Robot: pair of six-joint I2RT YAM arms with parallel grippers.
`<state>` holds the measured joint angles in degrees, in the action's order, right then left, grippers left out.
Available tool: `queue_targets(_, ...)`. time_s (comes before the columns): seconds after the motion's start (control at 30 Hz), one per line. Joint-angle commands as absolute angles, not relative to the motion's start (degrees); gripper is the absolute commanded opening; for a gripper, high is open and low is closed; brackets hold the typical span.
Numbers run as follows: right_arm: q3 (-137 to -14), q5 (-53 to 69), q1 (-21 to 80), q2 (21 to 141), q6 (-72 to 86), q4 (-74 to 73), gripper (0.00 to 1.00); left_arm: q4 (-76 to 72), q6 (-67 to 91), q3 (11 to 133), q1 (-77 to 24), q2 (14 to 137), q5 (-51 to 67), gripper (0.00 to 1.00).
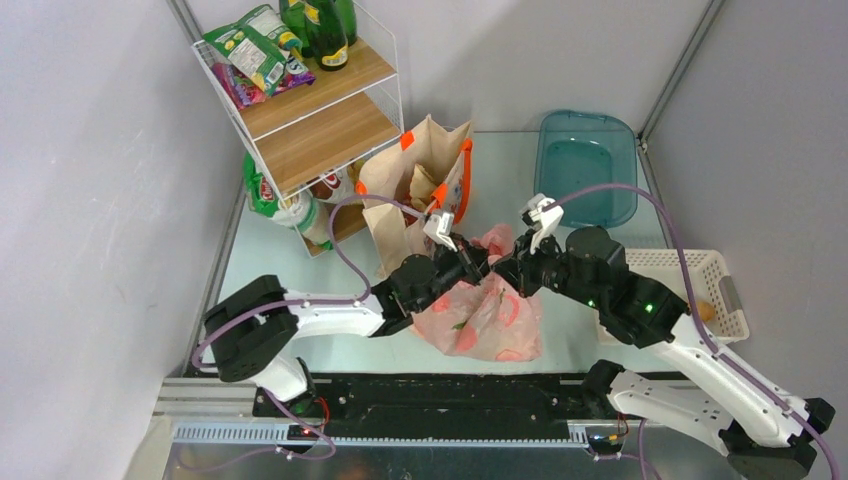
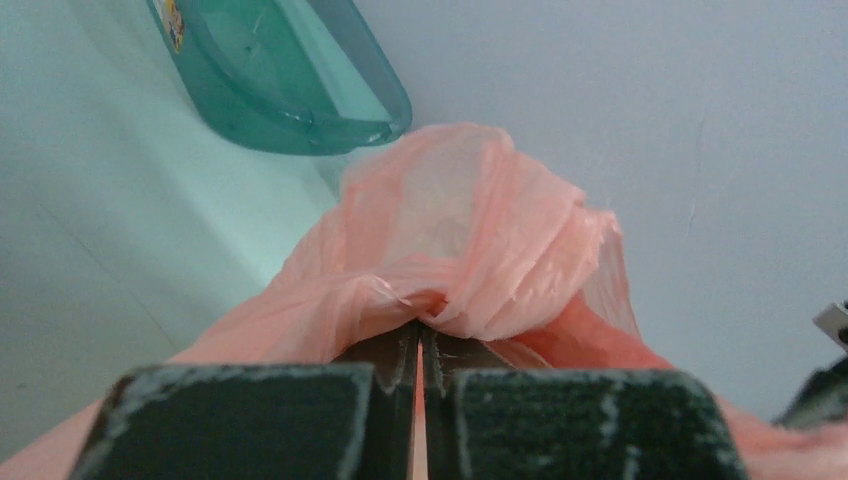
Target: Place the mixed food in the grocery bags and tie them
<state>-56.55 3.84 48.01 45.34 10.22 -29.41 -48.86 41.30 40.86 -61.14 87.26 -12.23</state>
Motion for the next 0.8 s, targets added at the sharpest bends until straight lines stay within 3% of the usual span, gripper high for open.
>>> queue_targets(0.0, -61.1, 2.9, 50.6, 44.6, 9.7, -30.5, 0.00, -55.2, 41.8, 44.0, -59.3, 90.4, -18.6, 0.00)
queue_targets(0.33, -62.2, 0.4, 51.8, 43.3, 10.1, -34.5, 0.00, -57.5, 37.6, 41.8, -59.2, 90.2, -32.0, 0.00)
queue_targets(0.53, -62.3, 0.8, 52.4, 43.8, 10.8, -34.9, 0.00, -61.2, 35.3, 46.7, -59.3, 92.1, -24.4, 0.00)
queue_targets(0.77, -65.1, 0.3, 56.2, 45.8, 10.8, -36.7, 0.00, -71.4, 39.7, 52.9, -59.1, 97.4, -4.9, 0.00)
